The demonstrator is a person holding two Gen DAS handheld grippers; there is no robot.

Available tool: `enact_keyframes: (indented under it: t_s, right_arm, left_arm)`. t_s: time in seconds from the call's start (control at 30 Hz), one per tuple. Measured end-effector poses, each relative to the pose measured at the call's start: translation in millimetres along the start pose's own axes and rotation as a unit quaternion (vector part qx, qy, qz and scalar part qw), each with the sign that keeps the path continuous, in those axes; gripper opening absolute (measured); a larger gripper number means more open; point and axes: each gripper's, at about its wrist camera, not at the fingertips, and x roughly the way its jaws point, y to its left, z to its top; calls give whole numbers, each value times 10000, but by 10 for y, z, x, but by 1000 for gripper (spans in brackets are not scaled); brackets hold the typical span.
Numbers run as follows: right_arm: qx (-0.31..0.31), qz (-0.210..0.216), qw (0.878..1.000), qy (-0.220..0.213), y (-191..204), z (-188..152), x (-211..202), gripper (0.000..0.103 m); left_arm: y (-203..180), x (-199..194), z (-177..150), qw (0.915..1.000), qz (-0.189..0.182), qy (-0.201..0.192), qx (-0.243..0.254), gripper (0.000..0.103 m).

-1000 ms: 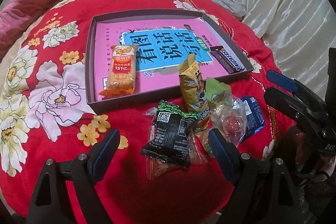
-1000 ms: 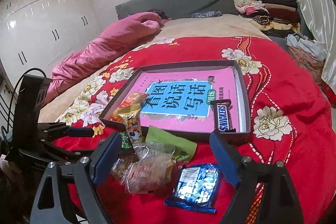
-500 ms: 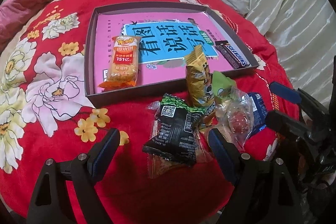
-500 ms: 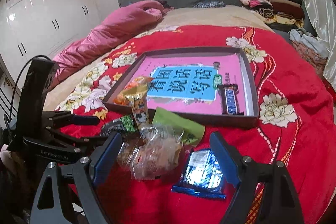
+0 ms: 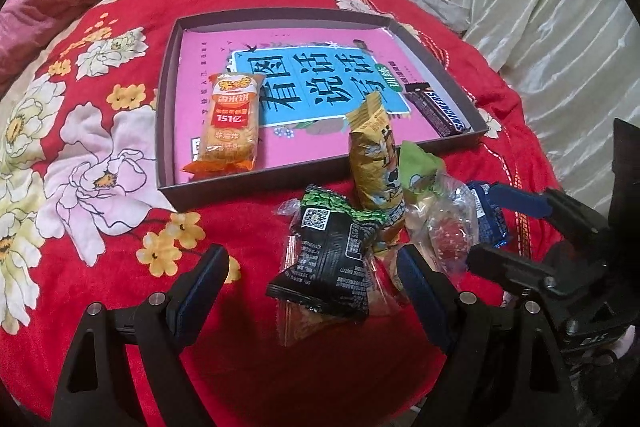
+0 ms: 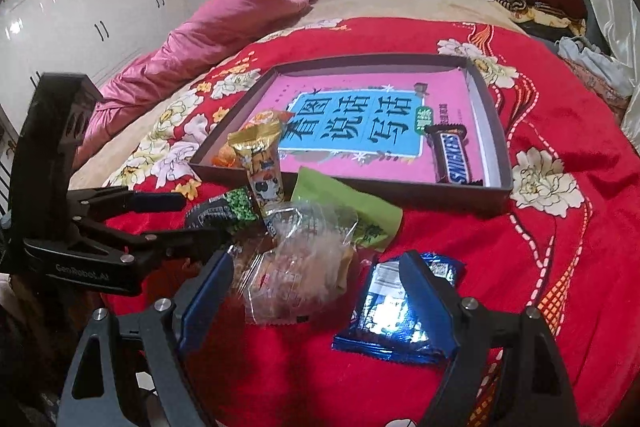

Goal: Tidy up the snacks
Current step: 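Grasp the black-and-green snack bag with the left tool while the right tool grasps the clear cookie bag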

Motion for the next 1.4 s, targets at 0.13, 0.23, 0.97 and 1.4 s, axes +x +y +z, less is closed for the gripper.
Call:
enact_keyframes:
  t_s: [0.13,0.23,0.97,1.4]
  right_arm:
    - [-35,44,9999,85,14,-11,50,78]
    - [-37,84,9999,129,19,-19,77,73]
    - [-86,326,9992,226,7,-20,232,40]
    - [-225,346,9991,-131,44,26,92,39]
  left_arm:
    - [-13,10,2,10000,3,-17,29,87]
    - [-14,21,3,10000,-49,-17,6,86]
    - [28,176,25,9994,-288,121,-150,64]
    - [73,191,22,9986,-427,174,-268,48]
